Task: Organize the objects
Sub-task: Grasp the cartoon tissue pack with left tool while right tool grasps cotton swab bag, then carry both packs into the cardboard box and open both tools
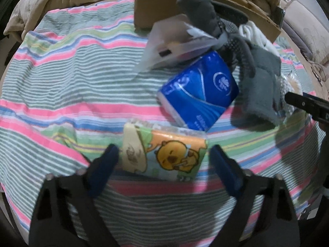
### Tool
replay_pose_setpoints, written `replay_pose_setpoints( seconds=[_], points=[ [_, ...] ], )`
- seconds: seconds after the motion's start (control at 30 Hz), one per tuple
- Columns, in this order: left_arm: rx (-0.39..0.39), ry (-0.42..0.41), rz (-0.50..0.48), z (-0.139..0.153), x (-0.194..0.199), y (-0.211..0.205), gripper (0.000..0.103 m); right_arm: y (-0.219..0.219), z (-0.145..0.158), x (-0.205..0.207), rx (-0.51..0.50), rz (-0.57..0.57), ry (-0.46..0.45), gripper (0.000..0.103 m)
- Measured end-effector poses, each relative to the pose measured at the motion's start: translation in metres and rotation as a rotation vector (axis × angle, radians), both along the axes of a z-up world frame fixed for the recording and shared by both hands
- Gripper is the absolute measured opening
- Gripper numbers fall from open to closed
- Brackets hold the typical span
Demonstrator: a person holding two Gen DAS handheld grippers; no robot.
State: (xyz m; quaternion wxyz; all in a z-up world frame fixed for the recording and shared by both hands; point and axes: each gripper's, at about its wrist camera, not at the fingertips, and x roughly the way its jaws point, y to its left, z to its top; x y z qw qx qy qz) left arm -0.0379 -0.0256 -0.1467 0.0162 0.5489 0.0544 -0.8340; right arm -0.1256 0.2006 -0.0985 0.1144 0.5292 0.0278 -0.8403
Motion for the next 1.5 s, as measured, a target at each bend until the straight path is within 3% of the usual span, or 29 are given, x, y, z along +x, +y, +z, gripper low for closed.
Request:
replay_pose_setpoints(
  seconds=[0.1,0.23,0.57,0.8,1.1,1.5],
  points=[
    [-0.006,0.018,-0.002,0.001,0.001,-0.001,0.068,0.000,-0.004,-0.003,0.013,0.001,-0.003,0.090],
    [0.005,0.035,-0.012,0.002,0.004,0.000,0.067,-0.002,-0.003,-0.001,0.006,0.021,0.007,0.075],
    [0.040,0.097,-0.029,0.025,0.016,0.012,0.066,0.001,0.019,0.007,-0.039,0.019,0.046,0.074],
    [0.070,0.161,-0.027,0.069,0.009,-0.002,0.066,-0.004,0.056,0.003,-0.068,0.045,0.123,0.074],
    [0.107,0.263,-0.066,0.110,-0.019,0.004,0.067,-0.014,0.085,-0.014,-0.086,0.071,0.200,0.074],
    [0.136,0.332,-0.105,0.130,-0.080,0.006,0.067,-0.035,0.093,-0.052,-0.101,0.106,0.243,0.074]
  ],
)
